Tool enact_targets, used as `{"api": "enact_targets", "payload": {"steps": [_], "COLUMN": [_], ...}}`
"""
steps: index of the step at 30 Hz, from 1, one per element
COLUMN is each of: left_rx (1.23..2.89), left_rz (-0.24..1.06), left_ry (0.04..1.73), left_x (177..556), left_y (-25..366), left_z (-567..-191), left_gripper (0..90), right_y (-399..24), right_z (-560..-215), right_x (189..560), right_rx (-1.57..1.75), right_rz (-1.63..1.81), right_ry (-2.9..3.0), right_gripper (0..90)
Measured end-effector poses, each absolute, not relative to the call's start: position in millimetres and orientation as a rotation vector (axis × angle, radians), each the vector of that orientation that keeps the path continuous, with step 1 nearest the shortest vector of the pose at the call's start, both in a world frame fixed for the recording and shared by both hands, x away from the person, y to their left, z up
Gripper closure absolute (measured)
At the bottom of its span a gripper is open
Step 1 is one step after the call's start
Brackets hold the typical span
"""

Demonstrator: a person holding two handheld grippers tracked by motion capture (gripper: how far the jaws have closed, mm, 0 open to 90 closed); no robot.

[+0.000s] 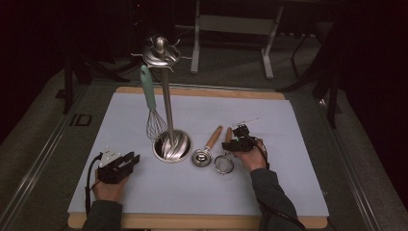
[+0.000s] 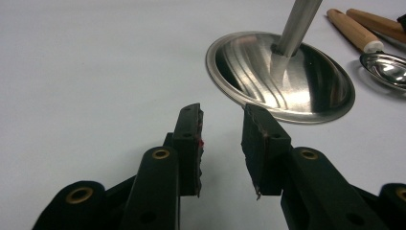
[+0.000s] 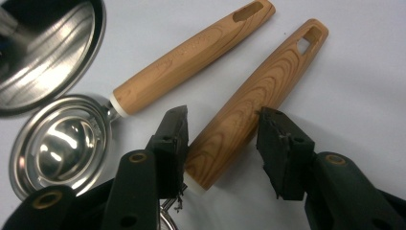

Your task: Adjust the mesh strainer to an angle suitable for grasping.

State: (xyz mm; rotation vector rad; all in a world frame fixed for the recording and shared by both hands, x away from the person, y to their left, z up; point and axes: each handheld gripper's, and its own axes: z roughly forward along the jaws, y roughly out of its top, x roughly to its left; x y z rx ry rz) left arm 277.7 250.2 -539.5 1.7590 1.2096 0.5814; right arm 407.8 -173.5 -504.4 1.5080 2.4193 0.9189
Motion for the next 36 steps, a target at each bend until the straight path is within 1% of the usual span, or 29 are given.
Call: {"api": "enact_targets", "payload": {"steps": [9, 15, 23, 28, 30, 32, 36], "left_rx": [1.759, 1.76, 1.758, 1.763, 1.764, 1.765, 1.764], "left_rz": [0.582, 0.583, 0.583, 0.584, 0.586, 0.588, 0.586], "left_ry": [1.211, 1.21, 1.209, 1.21, 1.212, 1.213, 1.212], "left_x": [277.7, 277.7, 277.6, 277.8, 277.9, 277.8, 277.8], "left_y": [250.2, 250.2, 250.3, 250.0, 249.6, 249.5, 249.7], "left_z": [-539.5, -539.5, -539.4, -539.5, -539.5, -539.5, -539.4], "left_gripper": [68.2, 68.2, 68.0, 68.0, 67.9, 67.9, 67.8], "right_y": [-169.4, -162.9, -156.4, -169.2, -172.0, -172.7, -164.7], "right_z": [-506.0, -507.2, -506.4, -495.9, -494.8, -498.0, -507.3], "right_x": [410.6, 410.4, 408.4, 406.7, 407.0, 408.4, 409.5], "right_rx": [1.572, 1.568, 1.561, 1.555, 1.563, 1.583, 1.603], "right_rz": [0.886, 0.845, 0.748, 0.733, 0.733, 0.748, 0.753], "right_ry": [2.433, 2.481, 2.533, 2.506, 2.512, 2.528, 2.558], "right_gripper": [50.9, 51.3, 58.0, 67.1, 67.1, 65.1, 63.5]}}
